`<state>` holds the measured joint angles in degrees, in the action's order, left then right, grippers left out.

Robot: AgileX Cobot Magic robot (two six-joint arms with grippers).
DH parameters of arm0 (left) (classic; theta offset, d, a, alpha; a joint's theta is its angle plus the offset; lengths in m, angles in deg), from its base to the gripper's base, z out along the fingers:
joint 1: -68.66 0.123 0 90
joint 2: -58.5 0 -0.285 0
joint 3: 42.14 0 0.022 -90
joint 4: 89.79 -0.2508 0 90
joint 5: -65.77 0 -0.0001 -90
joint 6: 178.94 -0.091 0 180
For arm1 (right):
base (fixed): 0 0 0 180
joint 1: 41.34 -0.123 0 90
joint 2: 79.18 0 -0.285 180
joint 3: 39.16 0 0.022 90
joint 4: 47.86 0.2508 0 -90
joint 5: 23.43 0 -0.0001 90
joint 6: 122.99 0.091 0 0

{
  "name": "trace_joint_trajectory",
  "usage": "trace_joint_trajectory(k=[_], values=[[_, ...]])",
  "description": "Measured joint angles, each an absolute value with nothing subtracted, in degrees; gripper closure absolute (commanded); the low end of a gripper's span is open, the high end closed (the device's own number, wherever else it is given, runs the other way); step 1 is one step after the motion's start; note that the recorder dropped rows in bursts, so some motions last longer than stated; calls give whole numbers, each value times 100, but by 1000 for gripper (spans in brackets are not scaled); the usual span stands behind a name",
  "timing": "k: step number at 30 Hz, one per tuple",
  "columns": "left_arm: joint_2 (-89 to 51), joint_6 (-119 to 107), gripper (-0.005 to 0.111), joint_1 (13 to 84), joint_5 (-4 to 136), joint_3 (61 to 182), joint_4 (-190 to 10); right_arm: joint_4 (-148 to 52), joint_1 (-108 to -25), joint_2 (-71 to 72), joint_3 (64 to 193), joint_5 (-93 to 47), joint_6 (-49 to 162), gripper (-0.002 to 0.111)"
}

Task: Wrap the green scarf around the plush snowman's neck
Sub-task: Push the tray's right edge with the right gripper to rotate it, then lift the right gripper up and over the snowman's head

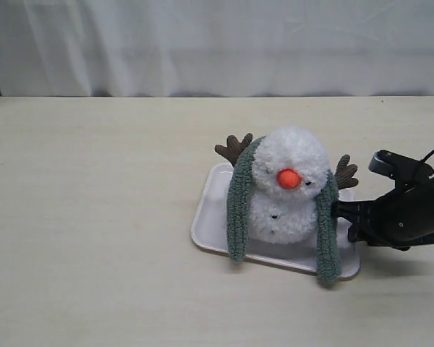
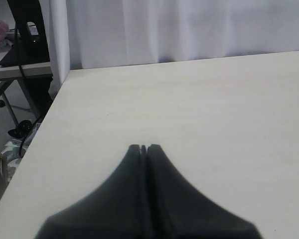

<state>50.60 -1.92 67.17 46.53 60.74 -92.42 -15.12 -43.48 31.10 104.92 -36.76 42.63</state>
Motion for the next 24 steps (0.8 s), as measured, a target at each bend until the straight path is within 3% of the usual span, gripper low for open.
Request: trace_joint_trajectory(k=[3, 7, 24], values=[[5060, -192, 107, 6717, 4653, 6074, -9242, -1512, -4348, 3144, 10608, -3394, 4183, 93], [5060, -192, 107, 6717, 4653, 6074, -9242, -1512, -4348, 3325, 10876, -3492, 4096, 102], [5060, -192, 107, 6717, 4653, 6074, -9242, -1489, -4348, 3985, 11879, -3838, 3600, 103]])
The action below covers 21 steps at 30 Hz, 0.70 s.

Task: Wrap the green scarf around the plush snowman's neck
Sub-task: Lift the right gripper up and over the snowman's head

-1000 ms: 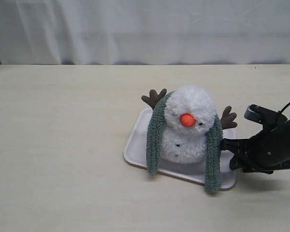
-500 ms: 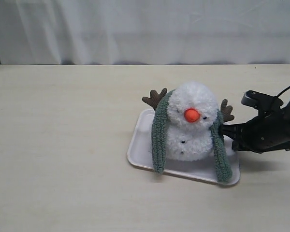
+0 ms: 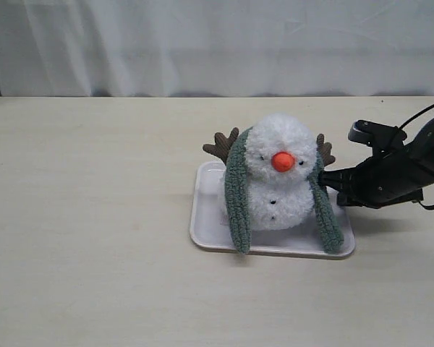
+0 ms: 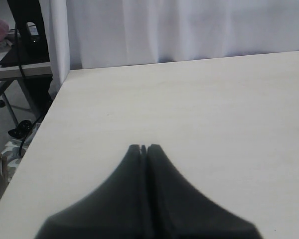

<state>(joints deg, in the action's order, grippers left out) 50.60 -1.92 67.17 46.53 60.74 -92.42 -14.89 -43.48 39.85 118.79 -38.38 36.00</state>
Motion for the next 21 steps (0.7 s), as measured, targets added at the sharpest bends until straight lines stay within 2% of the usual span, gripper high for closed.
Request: trace_joint_trajectory(k=[11, 21], values=[[5060, -192, 107, 6717, 4653, 6074, -9242, -1516, -4348, 3995, 12220, -4363, 3391, 102], [5060, -192, 107, 6717, 4653, 6074, -9242, -2299, -4348, 3010, 12233, -5697, 3825, 103]])
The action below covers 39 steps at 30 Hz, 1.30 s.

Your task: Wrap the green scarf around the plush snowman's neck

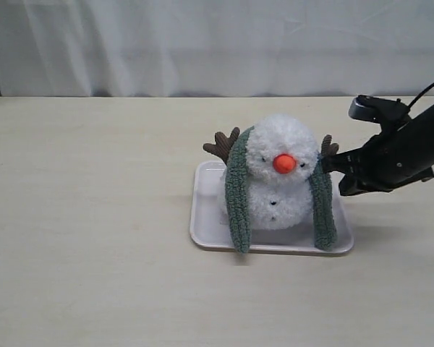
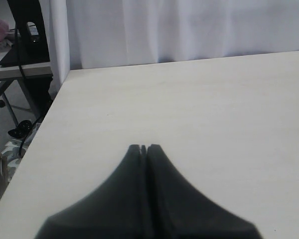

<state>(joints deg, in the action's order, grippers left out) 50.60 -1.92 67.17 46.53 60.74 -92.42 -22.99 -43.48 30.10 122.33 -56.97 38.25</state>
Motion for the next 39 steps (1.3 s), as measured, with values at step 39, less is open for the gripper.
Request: trace_joint_trajectory(k=[39], values=[[5060, -192, 107, 6717, 4653, 6074, -9242, -9272, -9606, 745, 12394, -6312, 10211, 84]])
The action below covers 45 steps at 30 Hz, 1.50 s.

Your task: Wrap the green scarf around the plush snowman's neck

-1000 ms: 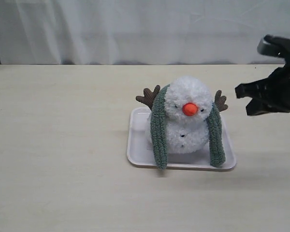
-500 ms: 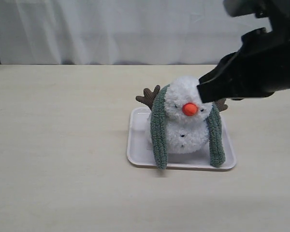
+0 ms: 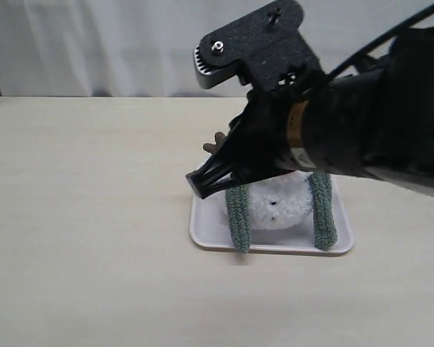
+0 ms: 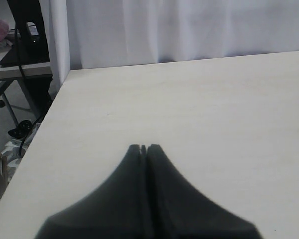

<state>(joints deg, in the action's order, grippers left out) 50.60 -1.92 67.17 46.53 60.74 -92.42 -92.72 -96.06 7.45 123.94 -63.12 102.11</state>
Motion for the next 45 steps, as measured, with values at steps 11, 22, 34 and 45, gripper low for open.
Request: trace_joint_trajectory(k=[11, 22, 34, 45], values=[[5060, -192, 107, 6717, 4653, 6074, -9242, -7624, -9287, 2380, 13534, -7271, 9841, 67], [5060, -192, 107, 6717, 4653, 6074, -9242, -7386, -8629, 3193, 13733, -7285, 10097, 61], [5060, -192, 107, 6717, 4653, 6074, -9242, -7787, -8548, 3590, 13746, -6843, 10441, 61], [5060, -192, 107, 6717, 4653, 6074, -9242, -8034, -8548, 3787, 13746, -6643, 10752, 104]])
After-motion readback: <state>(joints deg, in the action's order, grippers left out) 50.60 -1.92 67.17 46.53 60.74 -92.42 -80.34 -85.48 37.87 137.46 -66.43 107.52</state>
